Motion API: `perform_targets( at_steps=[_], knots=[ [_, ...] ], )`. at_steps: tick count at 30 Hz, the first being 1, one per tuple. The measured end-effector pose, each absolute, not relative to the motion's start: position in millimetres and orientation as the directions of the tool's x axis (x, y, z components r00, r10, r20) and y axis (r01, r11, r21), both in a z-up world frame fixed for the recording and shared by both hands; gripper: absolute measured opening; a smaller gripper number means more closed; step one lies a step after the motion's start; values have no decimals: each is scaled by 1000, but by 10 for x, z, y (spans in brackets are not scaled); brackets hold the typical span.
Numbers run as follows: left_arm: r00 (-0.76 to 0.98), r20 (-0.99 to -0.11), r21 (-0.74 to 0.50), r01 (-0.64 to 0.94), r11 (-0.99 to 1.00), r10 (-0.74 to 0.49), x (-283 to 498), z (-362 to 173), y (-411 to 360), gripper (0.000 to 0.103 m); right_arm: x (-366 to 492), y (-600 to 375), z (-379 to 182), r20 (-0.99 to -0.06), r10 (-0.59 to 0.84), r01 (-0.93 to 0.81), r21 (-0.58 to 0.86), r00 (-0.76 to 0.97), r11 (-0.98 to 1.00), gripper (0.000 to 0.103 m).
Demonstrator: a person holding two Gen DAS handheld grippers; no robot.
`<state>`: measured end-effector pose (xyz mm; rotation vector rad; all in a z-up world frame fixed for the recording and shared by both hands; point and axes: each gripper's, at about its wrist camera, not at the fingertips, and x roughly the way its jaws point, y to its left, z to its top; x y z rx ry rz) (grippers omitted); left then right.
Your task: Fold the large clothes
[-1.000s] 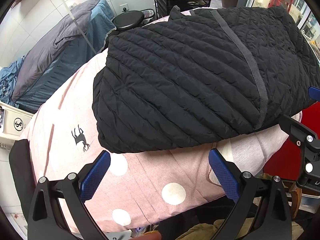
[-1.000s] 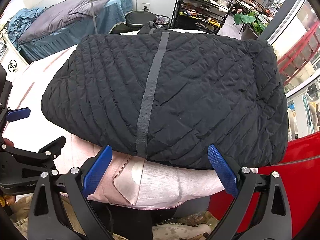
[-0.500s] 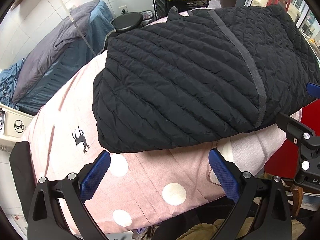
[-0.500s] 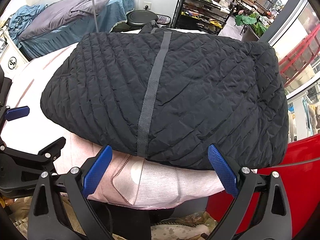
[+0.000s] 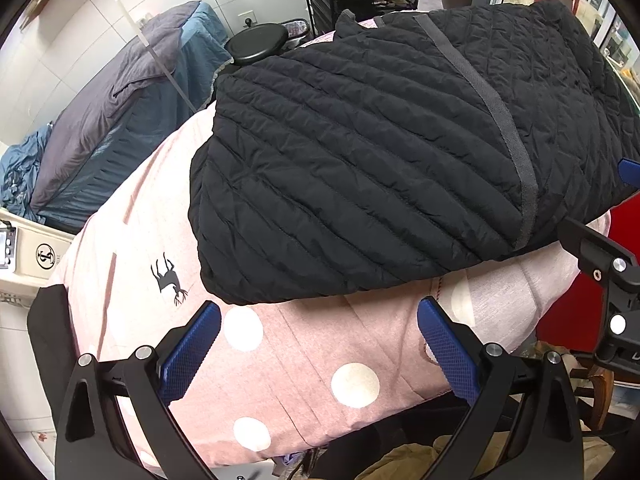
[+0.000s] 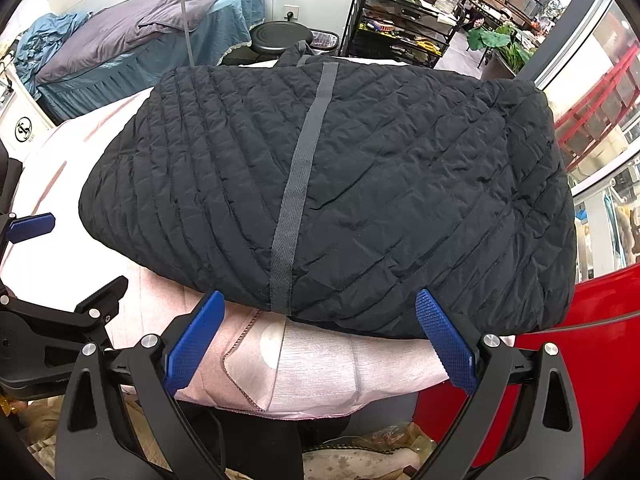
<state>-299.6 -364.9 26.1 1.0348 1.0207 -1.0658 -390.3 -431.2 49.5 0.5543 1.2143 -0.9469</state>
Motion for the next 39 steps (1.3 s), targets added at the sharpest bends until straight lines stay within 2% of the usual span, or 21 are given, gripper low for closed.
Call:
perform_targets(
  at_steps=[39],
  knots=[
    [177, -974, 151, 972, 180, -142, -2943, 197, -3653, 97, -3845, -4375, 426, -953, -297, 830, -114, 64, 546, 95]
  ],
)
